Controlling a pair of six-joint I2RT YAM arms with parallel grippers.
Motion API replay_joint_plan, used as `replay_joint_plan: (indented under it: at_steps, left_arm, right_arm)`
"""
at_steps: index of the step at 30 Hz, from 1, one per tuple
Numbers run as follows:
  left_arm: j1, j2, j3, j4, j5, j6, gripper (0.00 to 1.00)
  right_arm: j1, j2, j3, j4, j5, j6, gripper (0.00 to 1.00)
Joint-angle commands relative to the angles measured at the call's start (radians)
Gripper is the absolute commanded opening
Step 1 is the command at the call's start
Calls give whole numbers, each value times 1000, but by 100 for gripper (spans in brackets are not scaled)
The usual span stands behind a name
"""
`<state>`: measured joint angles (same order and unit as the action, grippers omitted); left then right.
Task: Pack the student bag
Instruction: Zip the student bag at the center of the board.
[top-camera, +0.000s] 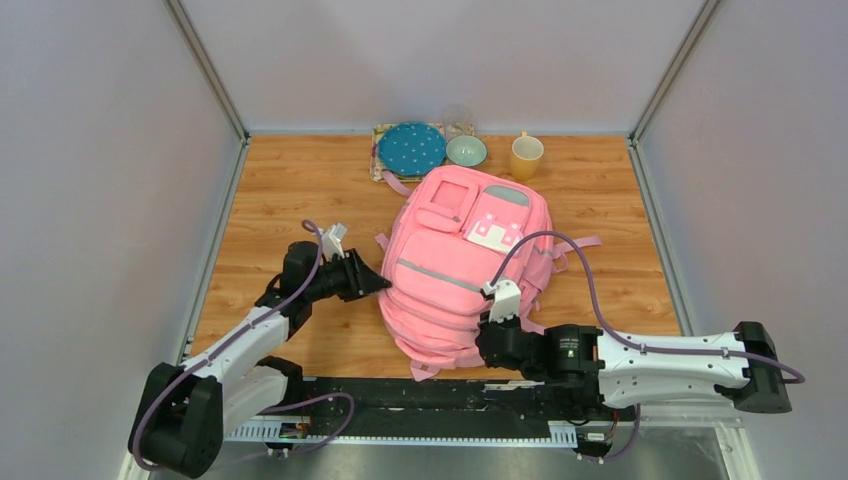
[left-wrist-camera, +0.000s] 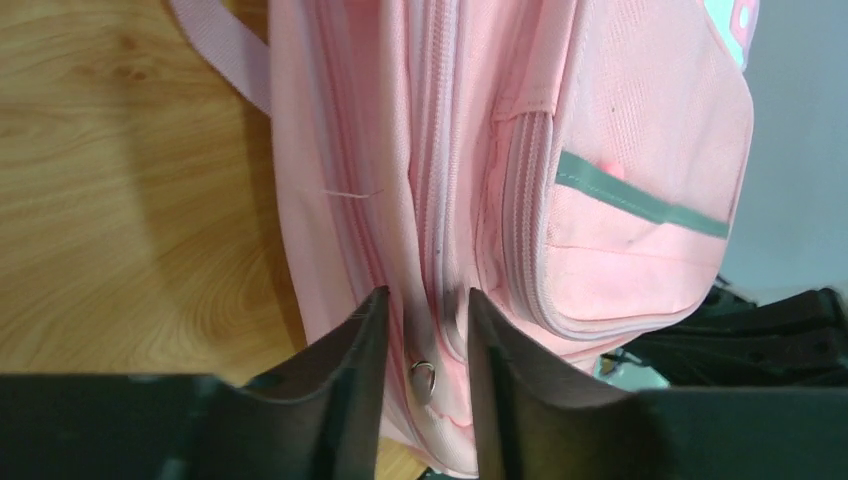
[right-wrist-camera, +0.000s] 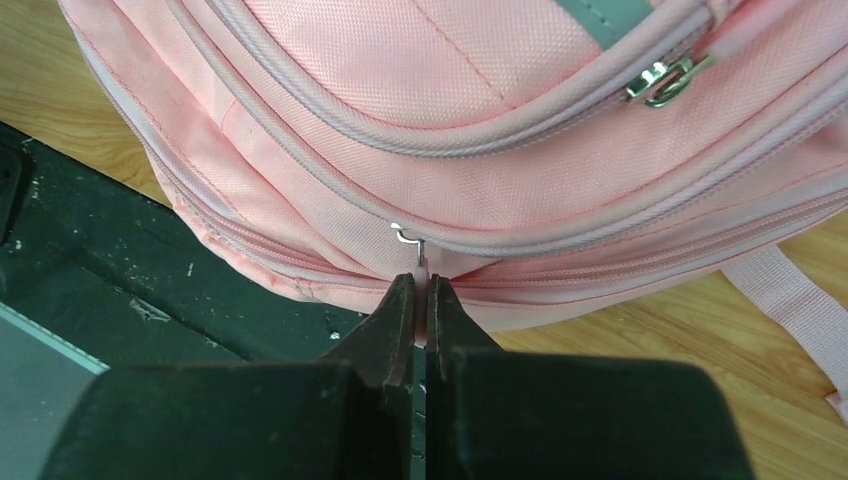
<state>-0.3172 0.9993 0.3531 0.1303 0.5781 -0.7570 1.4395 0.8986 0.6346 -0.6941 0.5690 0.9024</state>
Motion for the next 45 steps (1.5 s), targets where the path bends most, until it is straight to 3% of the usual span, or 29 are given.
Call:
replay_joint_plan:
  at_steps: [1, 2, 8, 12, 20, 24, 28, 29, 31, 32, 33, 39, 45]
  left_arm:
    - [36, -83, -9, -47, -17, -17, 60]
    - [36, -112, -26, -55, -41, -43, 77]
    - [23, -411, -192, -172, -141, -243, 79]
    - [-81, -560, -252, -233, -214, -359, 79]
    - [-385, -522, -238, -206, -492, -467, 80]
    - [-537, -420, -252, -71, -613, -527, 81]
    - [-611, -326, -256, 20, -705, -548, 81]
    - [-612, -312, -261, 43, -708, -550, 74]
    - [-612, -285, -264, 77, -716, -541, 46]
    - [-612, -280, -263, 74, -728, -536, 19]
    - [-612, -284, -258, 46, -742, -524, 4]
    - [-605, -398, -197, -238, -865, -349, 0]
    - [-519, -464, -134, -435, -845, -217, 0]
  right_arm:
    - [-1, 17, 5, 39, 57, -65, 0]
    - [-2, 25, 10, 54, 51, -65, 0]
    - [-2, 74, 25, 94, 49, -66, 0]
    - [-1, 77, 22, 114, 40, -69, 0]
    - [-2, 66, 25, 119, 35, -66, 0]
    - [-1, 63, 20, 119, 28, -66, 0]
    - [2, 57, 17, 119, 23, -65, 0]
    - [4, 54, 16, 119, 20, -65, 0]
    - [7, 45, 11, 117, 17, -69, 0]
    - [7, 40, 8, 116, 15, -71, 0]
    - [7, 36, 4, 111, 17, -79, 0]
    - [-13, -1, -12, 3, 94, -99, 0]
    - [-99, -87, -13, -67, 126, -126, 0]
